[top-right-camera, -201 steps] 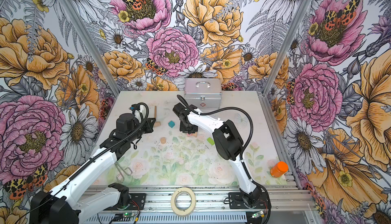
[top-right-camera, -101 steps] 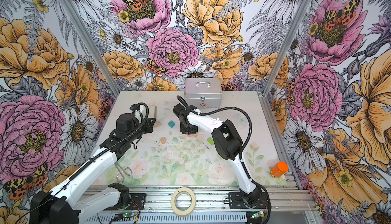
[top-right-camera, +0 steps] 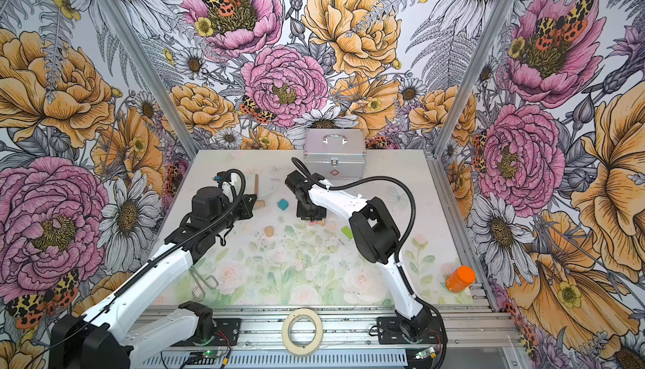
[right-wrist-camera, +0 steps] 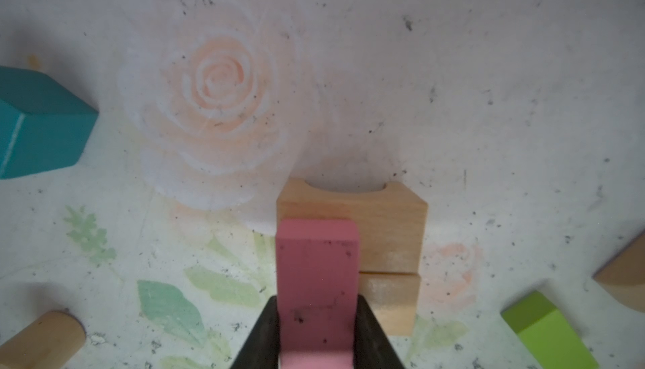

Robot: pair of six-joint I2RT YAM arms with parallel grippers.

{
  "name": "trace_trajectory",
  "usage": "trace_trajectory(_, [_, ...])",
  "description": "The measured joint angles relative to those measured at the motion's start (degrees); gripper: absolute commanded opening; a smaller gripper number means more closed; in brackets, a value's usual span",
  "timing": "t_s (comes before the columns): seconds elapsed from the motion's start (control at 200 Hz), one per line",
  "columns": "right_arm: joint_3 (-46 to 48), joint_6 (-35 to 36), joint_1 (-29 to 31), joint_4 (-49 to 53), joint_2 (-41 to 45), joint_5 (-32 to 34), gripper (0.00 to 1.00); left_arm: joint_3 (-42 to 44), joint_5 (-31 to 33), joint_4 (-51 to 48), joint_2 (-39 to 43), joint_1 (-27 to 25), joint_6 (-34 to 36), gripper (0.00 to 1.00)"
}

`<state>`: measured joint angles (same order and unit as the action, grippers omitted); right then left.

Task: Build the wood block tower
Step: 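Lower the pink block against the side of the wooden stack with the right gripper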

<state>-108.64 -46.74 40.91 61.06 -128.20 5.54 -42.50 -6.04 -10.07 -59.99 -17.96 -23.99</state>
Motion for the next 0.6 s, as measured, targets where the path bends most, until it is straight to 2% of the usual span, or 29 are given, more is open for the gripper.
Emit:
trace_trajectory(0.43, [-0.1,-0.4,-0.1,0.0,0.0,0.0,0.32,0.0,0.0,0.0,0.0,0.0,0.0,0.04])
trace_trajectory(0.595, [-0.1,-0.4,-0.1,0.0,0.0,0.0,0.35,0.1,0.0,0.0,0.0,0.0,0.0,0.04])
